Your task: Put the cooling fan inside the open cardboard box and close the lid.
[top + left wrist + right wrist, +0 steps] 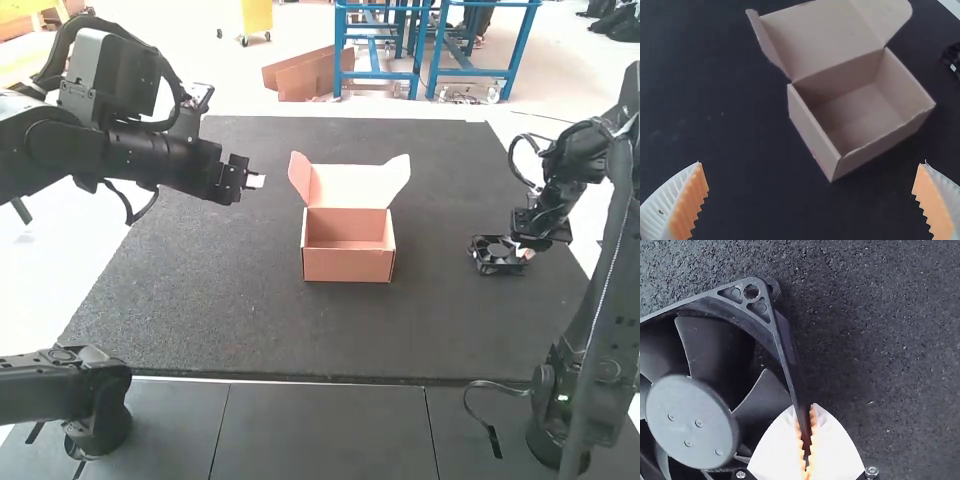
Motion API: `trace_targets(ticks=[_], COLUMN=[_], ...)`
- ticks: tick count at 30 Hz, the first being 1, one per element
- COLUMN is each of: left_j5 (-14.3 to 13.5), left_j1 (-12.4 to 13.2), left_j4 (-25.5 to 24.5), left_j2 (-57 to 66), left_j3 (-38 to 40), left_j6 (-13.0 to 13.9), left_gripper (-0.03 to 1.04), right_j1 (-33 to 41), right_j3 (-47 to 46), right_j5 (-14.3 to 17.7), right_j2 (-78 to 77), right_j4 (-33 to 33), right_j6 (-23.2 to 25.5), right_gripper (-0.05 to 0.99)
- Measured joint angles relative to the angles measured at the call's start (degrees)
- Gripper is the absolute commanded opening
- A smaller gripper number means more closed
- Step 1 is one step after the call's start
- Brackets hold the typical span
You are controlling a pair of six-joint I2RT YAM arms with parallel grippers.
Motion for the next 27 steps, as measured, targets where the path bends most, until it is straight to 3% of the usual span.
trace_targets(ticks=[8, 20, 27], left_j5=[0.0, -0.02, -0.44], left_j1=[0.0, 0.0, 0.0], left_j4=[0.55, 1.2, 2.21], left_j2=[-0.02, -0.04, -0.72], left_j3=[-0.09, -3.91, -5.97], left_j6=[0.0, 0.0, 0.0], left_gripper=[0.97, 0.97, 0.97], right_j1=[-0.22, -0.2, 2.54], right_j3=[1.03, 4.02, 3.82], right_j5=[-3.74, -8.07, -10.82], right_j2=[-3.87, -26.67, -36.06], right_j4=[-4.72, -15.56, -17.42], right_j6=[3.78, 7.3, 12.85], right_gripper=[-0.02, -0.01, -0.01])
